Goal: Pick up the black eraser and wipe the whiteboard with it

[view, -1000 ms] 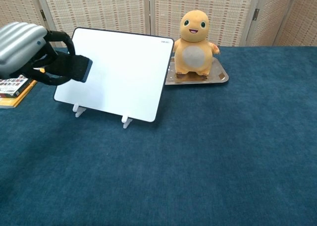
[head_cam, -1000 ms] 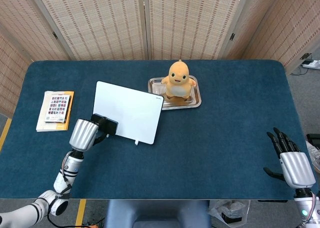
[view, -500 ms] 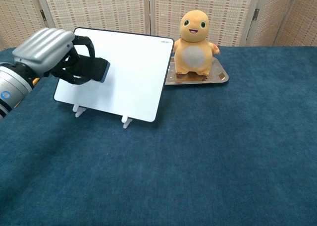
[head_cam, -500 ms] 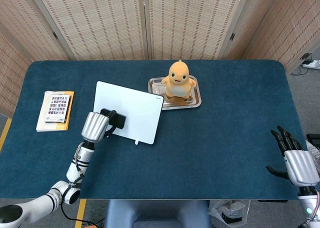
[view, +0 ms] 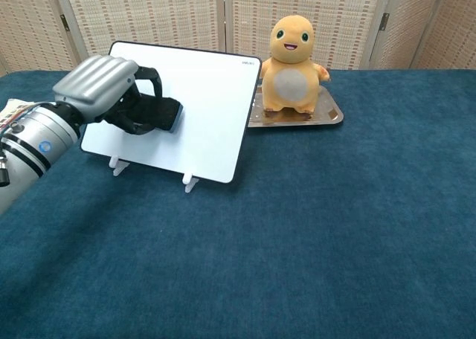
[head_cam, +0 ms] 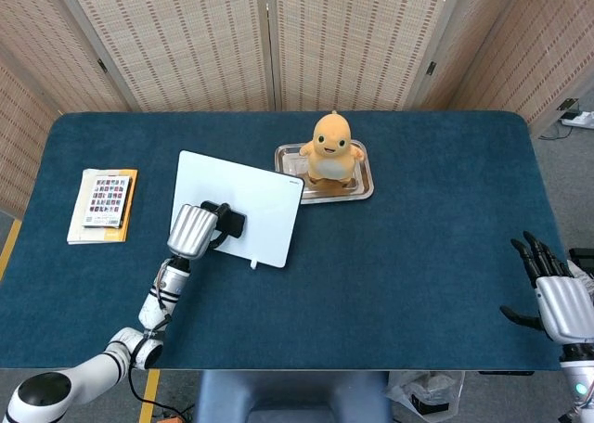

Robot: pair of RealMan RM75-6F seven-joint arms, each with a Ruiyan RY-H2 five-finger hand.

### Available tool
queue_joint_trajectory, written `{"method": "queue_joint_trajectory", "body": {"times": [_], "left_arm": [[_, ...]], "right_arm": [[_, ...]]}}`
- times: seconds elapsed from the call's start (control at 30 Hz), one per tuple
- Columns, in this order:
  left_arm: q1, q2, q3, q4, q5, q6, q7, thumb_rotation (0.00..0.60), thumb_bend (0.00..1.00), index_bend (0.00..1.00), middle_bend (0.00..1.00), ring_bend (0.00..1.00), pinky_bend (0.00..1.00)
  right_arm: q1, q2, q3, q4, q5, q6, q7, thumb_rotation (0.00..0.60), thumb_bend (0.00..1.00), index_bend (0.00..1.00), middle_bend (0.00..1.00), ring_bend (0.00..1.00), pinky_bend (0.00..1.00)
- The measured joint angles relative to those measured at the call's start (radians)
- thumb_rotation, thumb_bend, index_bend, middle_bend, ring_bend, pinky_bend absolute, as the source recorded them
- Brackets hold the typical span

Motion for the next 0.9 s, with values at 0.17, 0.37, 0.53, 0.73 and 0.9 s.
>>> {"method": "queue_joint_trajectory", "body": {"times": [0.17, 0.37, 0.53, 0.73, 0.9], "left_arm": [[-0.012, -0.025, 0.005, 0.041, -0.004, -0.002, -0.039, 0.600, 0.25, 0.56, 1.00, 1.00, 1.00], [-0.022, -0.052, 0.022, 0.089, -0.005, -0.007, -0.076, 0.600, 0.25, 0.33, 1.00, 1.00, 1.00], [-0.021, -0.056, 0.021, 0.083, -0.008, 0.012, -0.078, 0.600, 0.25, 0.16, 1.00, 1.00, 1.00], [-0.016, -0.041, 0.030, 0.050, -0.011, 0.012, -0.056, 0.600, 0.25, 0.11, 1.00, 1.00, 1.00], [0.003, -0.008, 0.041, -0.026, -0.011, 0.021, -0.011, 0.600, 0.25, 0.08, 1.00, 1.00, 1.00]], "right_arm": [[-0.002, 0.001, 0.002, -0.001, 0.003, 0.003, 0.002, 0.600, 0.15, 0.00, 0.00, 0.06, 0.21], [-0.007, 0.002, 0.002, -0.001, 0.003, 0.010, 0.005, 0.600, 0.15, 0.00, 0.00, 0.06, 0.21], [-0.011, 0.003, 0.000, -0.002, -0.004, 0.018, 0.006, 0.600, 0.15, 0.00, 0.00, 0.06, 0.21], [-0.014, 0.002, 0.000, -0.002, -0.008, 0.023, 0.006, 0.600, 0.15, 0.00, 0.00, 0.06, 0.21], [-0.017, 0.001, -0.002, -0.002, -0.013, 0.029, 0.003, 0.600, 0.15, 0.00, 0.00, 0.06, 0.21]]}}
